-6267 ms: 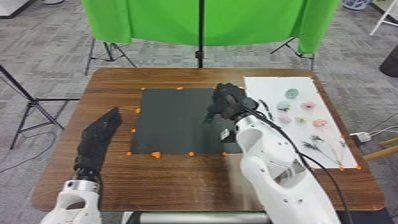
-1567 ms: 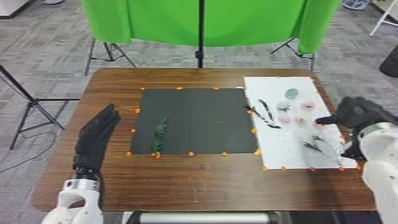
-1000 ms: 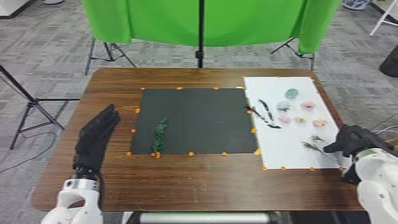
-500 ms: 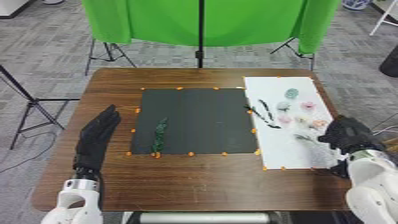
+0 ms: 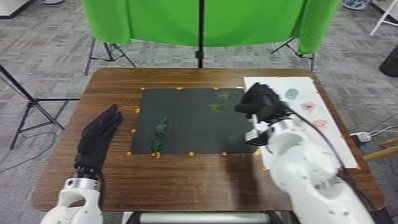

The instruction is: Arrange flowers

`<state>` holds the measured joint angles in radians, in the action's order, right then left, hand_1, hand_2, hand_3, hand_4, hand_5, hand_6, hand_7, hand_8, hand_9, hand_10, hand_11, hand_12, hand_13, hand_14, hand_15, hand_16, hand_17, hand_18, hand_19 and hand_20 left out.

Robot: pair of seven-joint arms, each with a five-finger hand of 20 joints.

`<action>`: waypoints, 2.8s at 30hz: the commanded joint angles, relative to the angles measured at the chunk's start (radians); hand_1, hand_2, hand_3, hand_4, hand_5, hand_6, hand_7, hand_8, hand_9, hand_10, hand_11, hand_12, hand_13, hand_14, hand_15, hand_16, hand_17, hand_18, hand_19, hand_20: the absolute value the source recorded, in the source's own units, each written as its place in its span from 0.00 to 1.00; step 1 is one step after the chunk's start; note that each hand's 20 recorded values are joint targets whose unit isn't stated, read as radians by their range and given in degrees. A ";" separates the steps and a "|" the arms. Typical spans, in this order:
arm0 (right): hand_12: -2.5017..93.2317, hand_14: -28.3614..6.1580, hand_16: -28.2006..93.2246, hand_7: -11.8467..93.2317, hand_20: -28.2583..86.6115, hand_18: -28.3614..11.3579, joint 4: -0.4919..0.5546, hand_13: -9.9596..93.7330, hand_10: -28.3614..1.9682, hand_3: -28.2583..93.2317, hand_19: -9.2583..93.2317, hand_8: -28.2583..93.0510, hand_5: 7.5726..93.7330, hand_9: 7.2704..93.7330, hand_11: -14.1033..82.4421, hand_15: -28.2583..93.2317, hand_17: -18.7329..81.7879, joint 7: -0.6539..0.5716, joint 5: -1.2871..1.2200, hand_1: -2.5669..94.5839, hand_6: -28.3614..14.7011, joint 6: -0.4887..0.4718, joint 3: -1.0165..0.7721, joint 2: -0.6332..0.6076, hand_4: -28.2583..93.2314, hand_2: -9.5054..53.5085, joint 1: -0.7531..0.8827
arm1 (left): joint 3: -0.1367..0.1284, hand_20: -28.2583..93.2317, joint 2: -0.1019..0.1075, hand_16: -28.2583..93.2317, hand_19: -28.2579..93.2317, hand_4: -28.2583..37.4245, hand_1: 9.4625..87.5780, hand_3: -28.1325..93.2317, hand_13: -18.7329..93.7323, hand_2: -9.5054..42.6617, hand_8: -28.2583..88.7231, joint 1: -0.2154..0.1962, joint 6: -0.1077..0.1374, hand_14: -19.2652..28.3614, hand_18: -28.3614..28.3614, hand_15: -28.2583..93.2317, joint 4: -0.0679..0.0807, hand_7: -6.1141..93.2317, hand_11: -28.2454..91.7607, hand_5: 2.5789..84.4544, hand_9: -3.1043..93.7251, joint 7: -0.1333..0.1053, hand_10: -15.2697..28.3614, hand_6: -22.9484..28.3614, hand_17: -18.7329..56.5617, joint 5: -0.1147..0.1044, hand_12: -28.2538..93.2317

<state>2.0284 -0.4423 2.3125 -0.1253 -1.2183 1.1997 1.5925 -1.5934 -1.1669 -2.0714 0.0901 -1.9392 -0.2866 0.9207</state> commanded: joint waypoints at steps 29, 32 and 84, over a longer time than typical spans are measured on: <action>0.30 0.79 0.50 0.35 0.73 0.49 -0.232 1.00 0.57 0.50 1.00 0.37 0.85 0.97 0.52 0.70 0.86 -0.044 -0.061 0.65 0.62 -0.073 0.191 0.267 0.19 0.00 -0.049 | -0.010 0.37 0.005 0.25 0.24 0.10 0.17 0.77 0.42 0.03 0.20 -0.008 -0.056 0.69 0.68 0.29 -0.001 0.11 0.31 0.48 0.42 0.052 0.63 0.54 0.28 -0.007 0.34; 0.29 0.79 0.50 0.35 0.73 0.49 -0.232 1.00 0.57 0.49 1.00 0.37 0.84 0.97 0.52 0.70 0.86 -0.035 -0.072 0.65 0.61 -0.071 0.192 0.267 0.20 0.00 -0.050 | -0.010 0.37 0.004 0.25 0.24 0.10 0.17 0.77 0.42 0.03 0.20 -0.006 -0.058 0.69 0.68 0.29 0.000 0.11 0.31 0.48 0.42 0.055 0.63 0.54 0.28 -0.005 0.34; 0.30 0.66 0.49 0.24 0.70 0.40 -0.251 0.92 0.45 0.70 1.00 0.18 0.70 0.85 0.46 0.72 0.79 0.008 0.324 0.34 0.57 -0.136 -0.158 0.046 0.13 0.00 -0.112 | -0.021 0.37 -0.010 0.25 0.24 0.10 0.18 0.77 0.42 0.03 0.20 -0.015 -0.071 0.69 0.69 0.29 -0.004 0.11 0.31 0.48 0.43 0.068 0.63 0.54 0.28 0.003 0.34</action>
<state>1.8006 -0.4085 2.6088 -0.1811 -1.3613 1.2717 1.5097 -1.6134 -1.1654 -2.0739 0.0240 -1.9416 -0.2288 0.9196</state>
